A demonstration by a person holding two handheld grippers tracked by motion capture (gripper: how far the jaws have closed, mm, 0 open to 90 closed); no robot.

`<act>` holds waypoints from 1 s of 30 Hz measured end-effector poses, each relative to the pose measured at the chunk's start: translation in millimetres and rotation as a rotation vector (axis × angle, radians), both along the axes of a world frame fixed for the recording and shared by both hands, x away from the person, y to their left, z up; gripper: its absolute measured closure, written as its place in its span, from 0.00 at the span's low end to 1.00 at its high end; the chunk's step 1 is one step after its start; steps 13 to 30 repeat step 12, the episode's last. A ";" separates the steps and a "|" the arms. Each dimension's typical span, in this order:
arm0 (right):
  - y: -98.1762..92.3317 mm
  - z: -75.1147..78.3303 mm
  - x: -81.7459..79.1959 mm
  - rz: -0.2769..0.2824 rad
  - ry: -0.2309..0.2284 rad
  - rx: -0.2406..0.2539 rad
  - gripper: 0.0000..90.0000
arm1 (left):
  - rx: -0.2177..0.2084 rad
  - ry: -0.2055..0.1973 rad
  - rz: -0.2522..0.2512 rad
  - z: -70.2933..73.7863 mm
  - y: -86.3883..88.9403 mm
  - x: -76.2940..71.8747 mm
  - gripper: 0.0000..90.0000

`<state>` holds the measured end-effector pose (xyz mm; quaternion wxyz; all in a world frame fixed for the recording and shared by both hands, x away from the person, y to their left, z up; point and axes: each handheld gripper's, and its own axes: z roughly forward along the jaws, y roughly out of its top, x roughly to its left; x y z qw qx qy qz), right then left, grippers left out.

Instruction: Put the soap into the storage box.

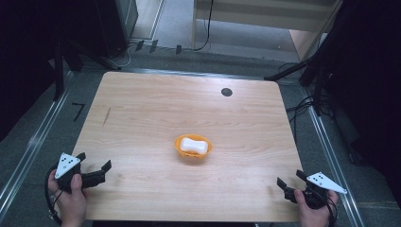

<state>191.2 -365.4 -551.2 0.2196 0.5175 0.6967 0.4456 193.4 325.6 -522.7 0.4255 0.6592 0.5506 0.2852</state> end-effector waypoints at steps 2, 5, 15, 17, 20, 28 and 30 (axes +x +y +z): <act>-1.3 -0.1 0.1 -0.005 -0.004 0.019 0.12 | 0.001 0.003 -0.002 0.0 -0.2 0.3 0.00; -1.3 0.0 -0.3 -0.007 0.001 0.029 0.12 | 0.005 0.006 -0.002 0.1 -0.4 0.3 0.00; 3.1 -0.2 -0.6 -0.001 0.006 0.005 0.14 | 0.005 0.007 -0.003 0.1 -0.5 0.4 0.00; 3.1 -0.2 -0.6 -0.001 0.006 0.005 0.14 | 0.005 0.007 -0.003 0.1 -0.5 0.4 0.00; 3.1 -0.2 -0.6 -0.001 0.006 0.005 0.14 | 0.005 0.007 -0.003 0.1 -0.5 0.4 0.00; 3.1 -0.2 -0.6 -0.001 0.006 0.005 0.14 | 0.005 0.007 -0.003 0.1 -0.5 0.4 0.00; 3.1 -0.2 -0.6 -0.001 0.006 0.005 0.14 | 0.005 0.007 -0.003 0.1 -0.5 0.4 0.00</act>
